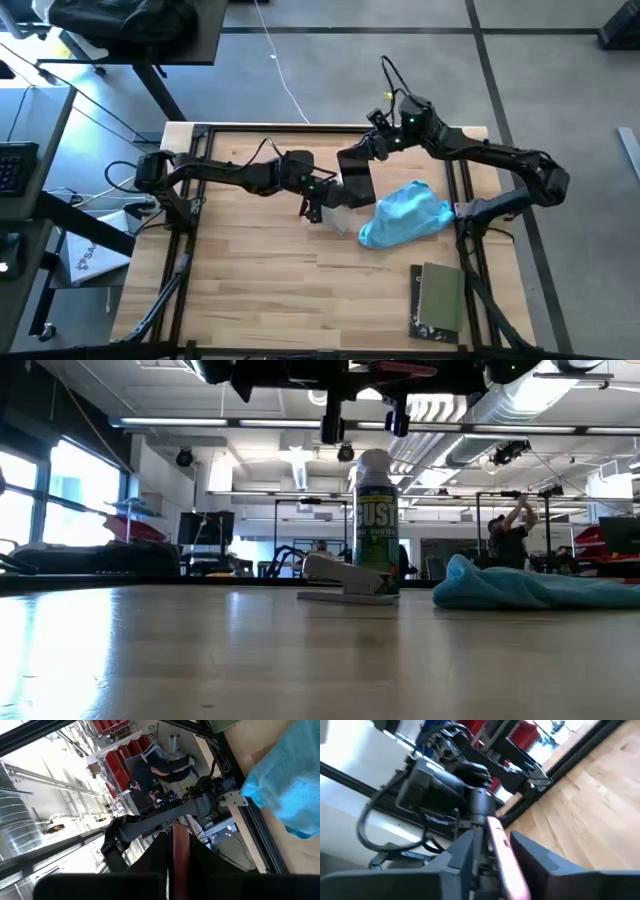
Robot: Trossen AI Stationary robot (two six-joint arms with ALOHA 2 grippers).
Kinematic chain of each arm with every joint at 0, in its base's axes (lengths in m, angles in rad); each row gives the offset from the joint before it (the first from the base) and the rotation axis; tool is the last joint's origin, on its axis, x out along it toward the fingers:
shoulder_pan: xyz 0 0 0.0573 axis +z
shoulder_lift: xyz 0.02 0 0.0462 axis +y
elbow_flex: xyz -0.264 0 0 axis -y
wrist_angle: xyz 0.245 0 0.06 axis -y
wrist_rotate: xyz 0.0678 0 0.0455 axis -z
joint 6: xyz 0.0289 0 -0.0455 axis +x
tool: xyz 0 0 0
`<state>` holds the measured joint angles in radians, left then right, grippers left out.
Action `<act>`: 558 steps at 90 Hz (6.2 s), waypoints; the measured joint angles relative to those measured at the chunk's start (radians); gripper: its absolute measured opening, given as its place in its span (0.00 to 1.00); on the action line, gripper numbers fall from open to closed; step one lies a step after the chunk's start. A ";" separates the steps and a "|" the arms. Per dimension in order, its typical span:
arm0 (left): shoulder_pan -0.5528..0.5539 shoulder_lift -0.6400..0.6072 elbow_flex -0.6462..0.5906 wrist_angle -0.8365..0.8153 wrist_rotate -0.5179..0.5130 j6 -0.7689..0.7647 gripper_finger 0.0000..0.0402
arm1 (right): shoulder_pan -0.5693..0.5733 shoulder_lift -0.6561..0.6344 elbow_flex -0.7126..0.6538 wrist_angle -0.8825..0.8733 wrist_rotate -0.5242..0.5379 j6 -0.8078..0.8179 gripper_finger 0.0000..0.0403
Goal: Apply microfiber cloth
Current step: Spray the pink phone with the spray bottle
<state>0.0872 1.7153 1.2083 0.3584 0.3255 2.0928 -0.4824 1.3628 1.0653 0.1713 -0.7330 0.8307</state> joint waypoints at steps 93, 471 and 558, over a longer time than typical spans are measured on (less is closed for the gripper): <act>-0.001 -0.001 0.000 -0.027 -0.017 -0.260 0.36 | -0.061 -0.025 0.000 0.028 0.001 -0.082 0.00; 0.196 0.362 0.786 -1.019 -0.204 -2.179 0.15 | -0.237 -0.251 -0.001 -1.005 0.842 -0.790 0.00; 0.155 0.319 0.807 -1.151 -0.308 -2.223 0.15 | -0.237 -0.251 -0.001 -1.017 0.843 -0.813 0.00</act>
<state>0.2417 2.0342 2.0155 -0.7927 0.0174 -0.1299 -0.7193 1.1118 1.0645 -0.8457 0.1104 0.0181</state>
